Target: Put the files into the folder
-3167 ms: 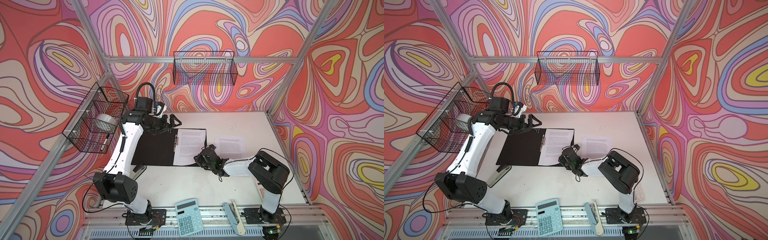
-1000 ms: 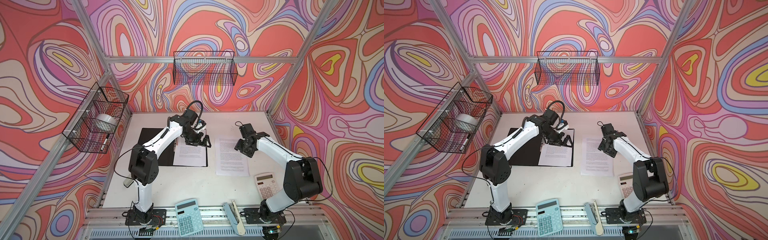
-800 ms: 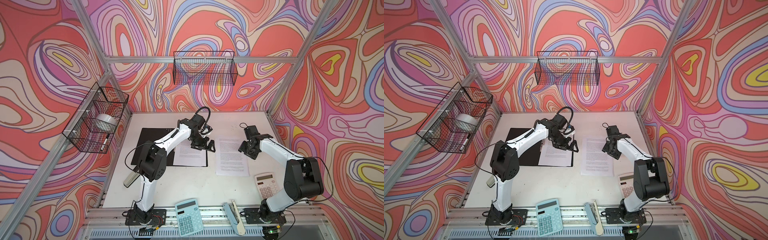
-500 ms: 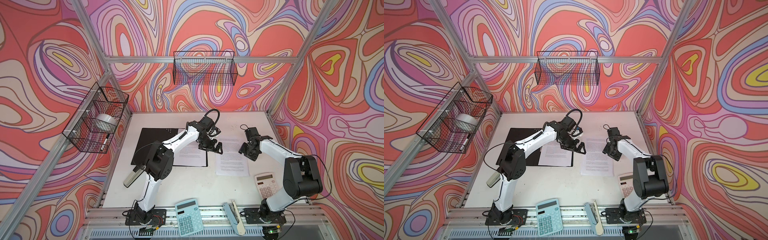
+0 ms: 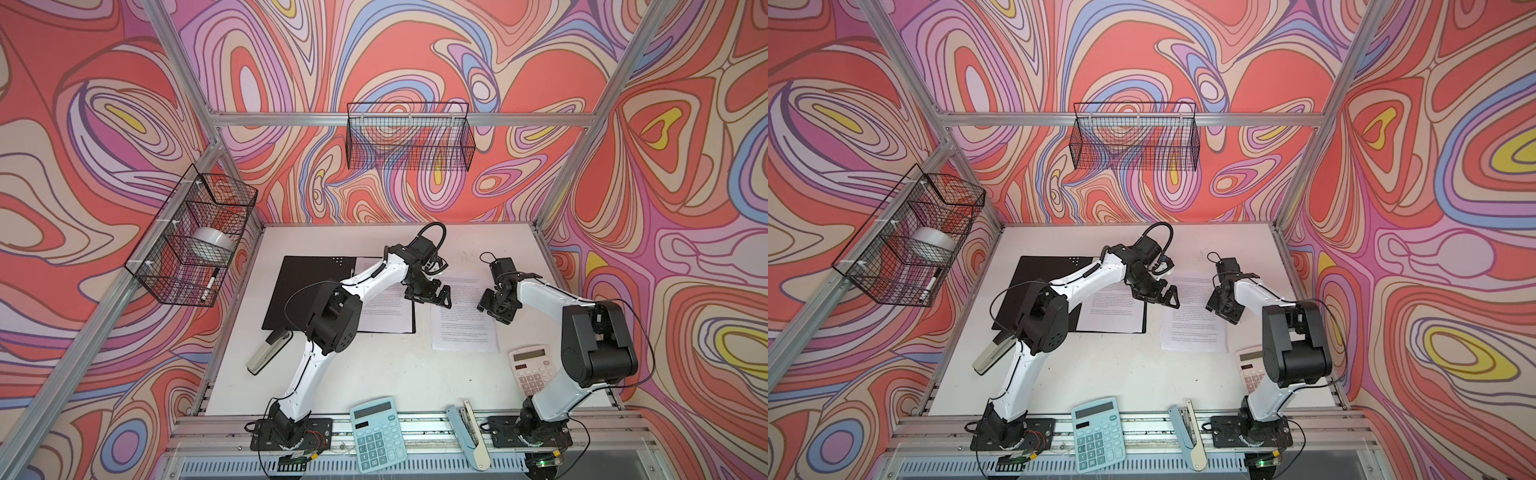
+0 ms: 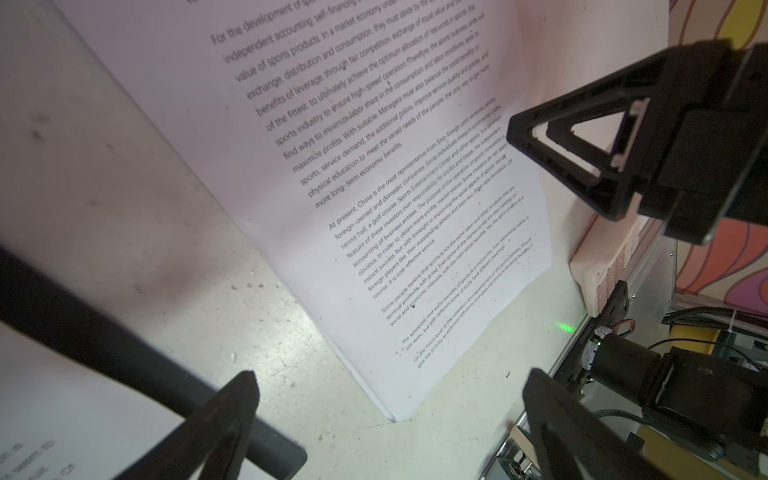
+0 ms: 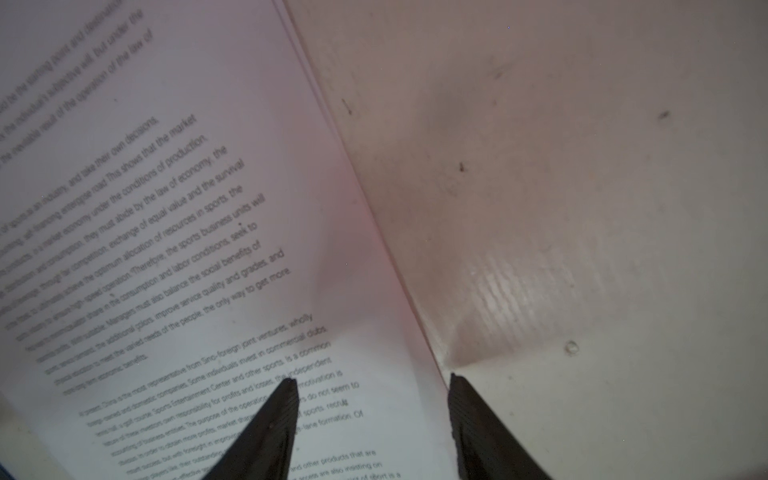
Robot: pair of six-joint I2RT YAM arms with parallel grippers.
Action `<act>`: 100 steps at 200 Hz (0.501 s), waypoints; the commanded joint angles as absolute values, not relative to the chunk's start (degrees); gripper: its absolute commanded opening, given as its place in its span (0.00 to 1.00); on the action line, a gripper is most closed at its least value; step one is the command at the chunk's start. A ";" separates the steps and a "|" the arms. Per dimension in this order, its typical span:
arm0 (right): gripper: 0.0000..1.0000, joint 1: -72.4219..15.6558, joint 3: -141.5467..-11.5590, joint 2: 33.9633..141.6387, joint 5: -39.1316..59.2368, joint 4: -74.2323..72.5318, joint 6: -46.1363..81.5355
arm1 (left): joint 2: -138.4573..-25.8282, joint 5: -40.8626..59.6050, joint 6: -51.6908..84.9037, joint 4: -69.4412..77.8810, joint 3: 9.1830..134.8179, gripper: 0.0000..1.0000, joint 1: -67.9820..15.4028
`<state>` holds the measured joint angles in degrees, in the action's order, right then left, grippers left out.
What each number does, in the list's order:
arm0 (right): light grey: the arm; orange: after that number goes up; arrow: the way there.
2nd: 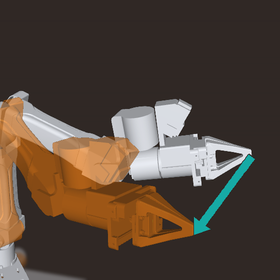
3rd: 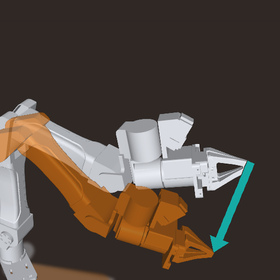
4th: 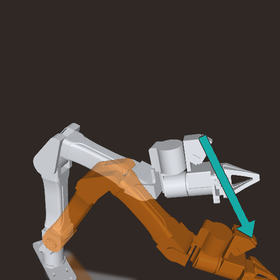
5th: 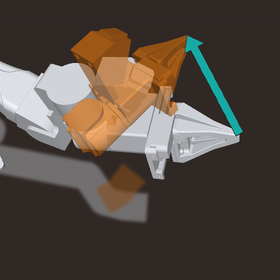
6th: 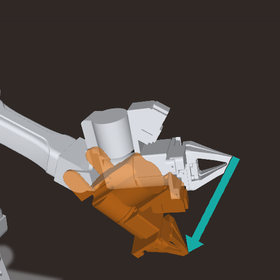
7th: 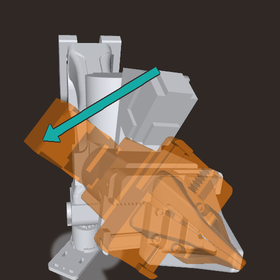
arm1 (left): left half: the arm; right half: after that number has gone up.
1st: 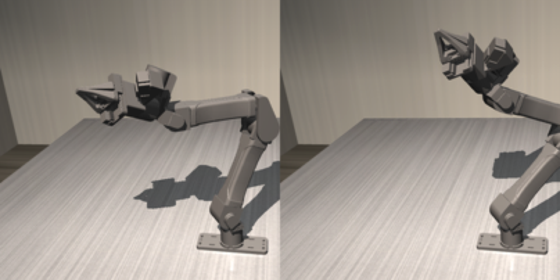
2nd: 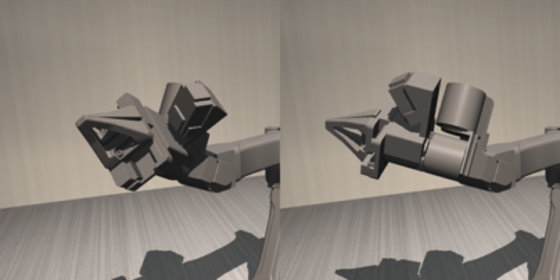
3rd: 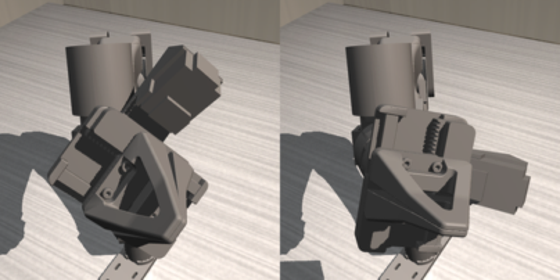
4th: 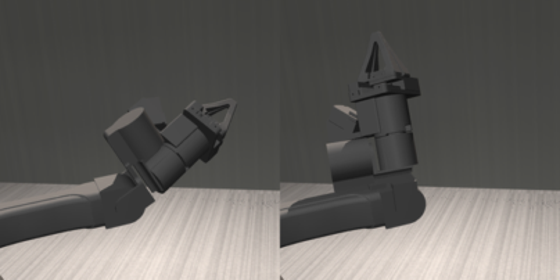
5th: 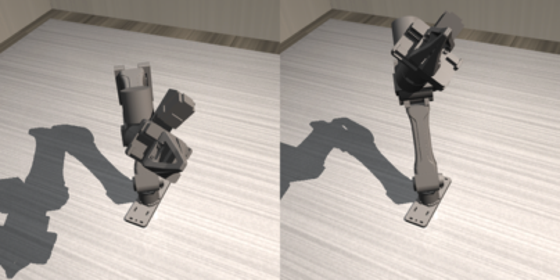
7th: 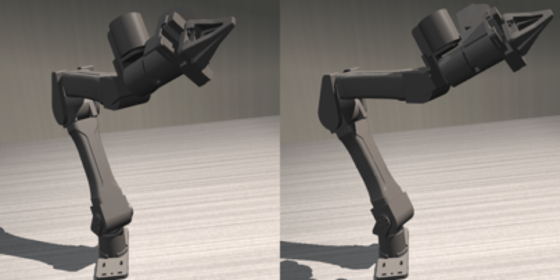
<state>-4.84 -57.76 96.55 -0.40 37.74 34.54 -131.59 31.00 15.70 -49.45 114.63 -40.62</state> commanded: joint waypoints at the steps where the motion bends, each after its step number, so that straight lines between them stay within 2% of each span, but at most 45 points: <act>1: 0.61 -4.57 -58.58 98.16 -0.29 38.35 32.88 | -134.03 29.75 18.07 -50.87 115.70 1.00 -41.13; 58: 0.57 -3.47 -59.32 99.69 -0.06 37.40 31.50 | -135.75 32.26 22.19 -51.27 114.95 1.00 -41.22; 100: 0.46 -3.12 -59.26 100.97 2.70 35.89 31.16 | -137.54 34.34 22.94 -53.08 116.19 1.00 -41.61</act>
